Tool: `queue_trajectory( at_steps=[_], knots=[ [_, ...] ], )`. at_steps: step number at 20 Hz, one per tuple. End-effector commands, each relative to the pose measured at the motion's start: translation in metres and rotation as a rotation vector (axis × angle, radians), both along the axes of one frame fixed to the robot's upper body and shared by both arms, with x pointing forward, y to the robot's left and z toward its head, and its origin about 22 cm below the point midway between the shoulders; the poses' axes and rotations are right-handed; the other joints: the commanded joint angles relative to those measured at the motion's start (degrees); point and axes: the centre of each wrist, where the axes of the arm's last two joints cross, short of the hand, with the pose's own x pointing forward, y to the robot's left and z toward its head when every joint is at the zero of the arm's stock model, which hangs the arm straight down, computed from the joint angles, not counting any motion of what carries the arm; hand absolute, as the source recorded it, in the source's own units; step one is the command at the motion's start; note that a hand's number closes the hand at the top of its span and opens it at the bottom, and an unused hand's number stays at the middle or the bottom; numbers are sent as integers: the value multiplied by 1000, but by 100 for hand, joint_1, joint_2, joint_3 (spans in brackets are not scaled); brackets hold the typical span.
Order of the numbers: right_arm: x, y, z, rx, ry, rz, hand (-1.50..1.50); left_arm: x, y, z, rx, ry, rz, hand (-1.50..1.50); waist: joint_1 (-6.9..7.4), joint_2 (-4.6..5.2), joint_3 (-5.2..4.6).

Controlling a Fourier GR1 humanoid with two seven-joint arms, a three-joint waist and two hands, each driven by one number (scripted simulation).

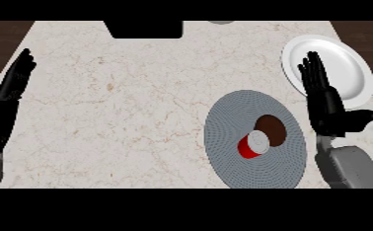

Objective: Pick the cupcake from the placemat and place it in the plate

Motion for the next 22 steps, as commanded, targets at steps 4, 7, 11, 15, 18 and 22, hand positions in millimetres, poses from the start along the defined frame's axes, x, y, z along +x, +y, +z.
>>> queue_trajectory(
  at_steps=[4,7,11,15,18,22],
  knots=[
    [8,22,31,433,-28,167,-150,-16,13,-37,-17,158,123,0,42,57,-1],
    [-2,-39,34,-77,13,-67,-150,-37,11,-74,-57,281,173,0,-54,79,-67],
    [-37,15,21,291,-173,-267,-150,-48,14,-82,-82,306,175,0,-86,20,-13],
    [-91,18,24,365,-250,-313,-150,-60,11,-76,-85,305,168,0,-61,15,-8],
    [-120,17,35,323,-243,-227,-150,-55,1,-98,-94,300,164,0,-41,42,-12],
    [-129,-19,45,159,-96,-74,-150,-50,1,-103,-70,303,171,0,-53,49,-15]
  ],
)
